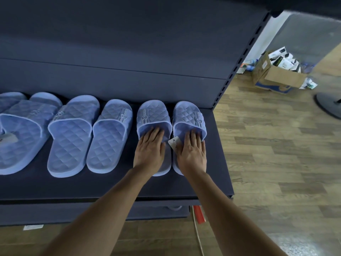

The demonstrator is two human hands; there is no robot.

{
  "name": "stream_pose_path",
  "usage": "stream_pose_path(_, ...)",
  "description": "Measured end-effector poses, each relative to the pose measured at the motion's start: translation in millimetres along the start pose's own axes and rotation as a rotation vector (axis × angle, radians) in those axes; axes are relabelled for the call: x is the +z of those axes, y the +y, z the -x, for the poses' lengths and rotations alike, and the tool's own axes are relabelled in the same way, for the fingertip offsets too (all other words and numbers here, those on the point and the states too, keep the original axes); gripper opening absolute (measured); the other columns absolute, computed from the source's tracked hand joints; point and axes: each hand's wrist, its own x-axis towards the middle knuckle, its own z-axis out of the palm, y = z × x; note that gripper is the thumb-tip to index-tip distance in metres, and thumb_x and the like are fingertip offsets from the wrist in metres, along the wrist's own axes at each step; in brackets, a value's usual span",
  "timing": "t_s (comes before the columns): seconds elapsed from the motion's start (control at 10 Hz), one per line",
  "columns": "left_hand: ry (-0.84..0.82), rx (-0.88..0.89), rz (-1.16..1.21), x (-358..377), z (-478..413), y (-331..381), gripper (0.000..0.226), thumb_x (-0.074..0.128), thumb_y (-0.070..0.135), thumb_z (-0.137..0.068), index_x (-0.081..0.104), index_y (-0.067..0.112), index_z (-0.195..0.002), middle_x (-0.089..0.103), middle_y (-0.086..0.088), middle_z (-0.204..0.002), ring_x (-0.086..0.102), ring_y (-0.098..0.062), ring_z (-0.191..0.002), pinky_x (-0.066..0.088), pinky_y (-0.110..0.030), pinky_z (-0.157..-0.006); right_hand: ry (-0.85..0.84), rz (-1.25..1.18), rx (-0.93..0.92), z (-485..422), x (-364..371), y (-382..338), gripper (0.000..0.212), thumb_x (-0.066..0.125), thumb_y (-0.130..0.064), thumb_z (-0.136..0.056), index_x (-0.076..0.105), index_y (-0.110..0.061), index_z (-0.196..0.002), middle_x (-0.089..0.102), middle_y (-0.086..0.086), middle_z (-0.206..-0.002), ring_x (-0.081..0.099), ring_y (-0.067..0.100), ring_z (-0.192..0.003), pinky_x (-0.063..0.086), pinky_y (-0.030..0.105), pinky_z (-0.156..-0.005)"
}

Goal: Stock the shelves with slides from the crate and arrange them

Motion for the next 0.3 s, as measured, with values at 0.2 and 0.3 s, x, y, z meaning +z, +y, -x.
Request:
stream_pose_path(0.2,-0.16,-0.019,-0.109,-16,-10,9,0.048,0.038,0.029,-0.097,0.035,0.01,-0.141,0.034,-0.006,-0.148,0.029,-0.025,-0.136,0.021,-0.034,-0.11,-0.083,-0.048,0.027,-4,-10,0,0.06,0.027,-0.037,-0.1,0.008,-0.008,-0.149,0.005,0.007,-0.157,0.0,0.02,-0.145,0.008,0.039,-0.115)
stream_pose_path(0.3,-0.302,-0.017,-0.166,-35,-13,16,0.044,0.046,0.025,-0.094,0.038,0.011,-0.135,0.036,-0.004,-0.143,0.033,-0.025,-0.131,0.028,-0.034,-0.102,-0.125,-0.085,0.011,2,-23,-6,0.06,0.037,-0.033,-0.097,0.015,-0.011,-0.148,0.018,0.006,-0.155,0.014,0.021,-0.142,0.017,0.041,-0.112)
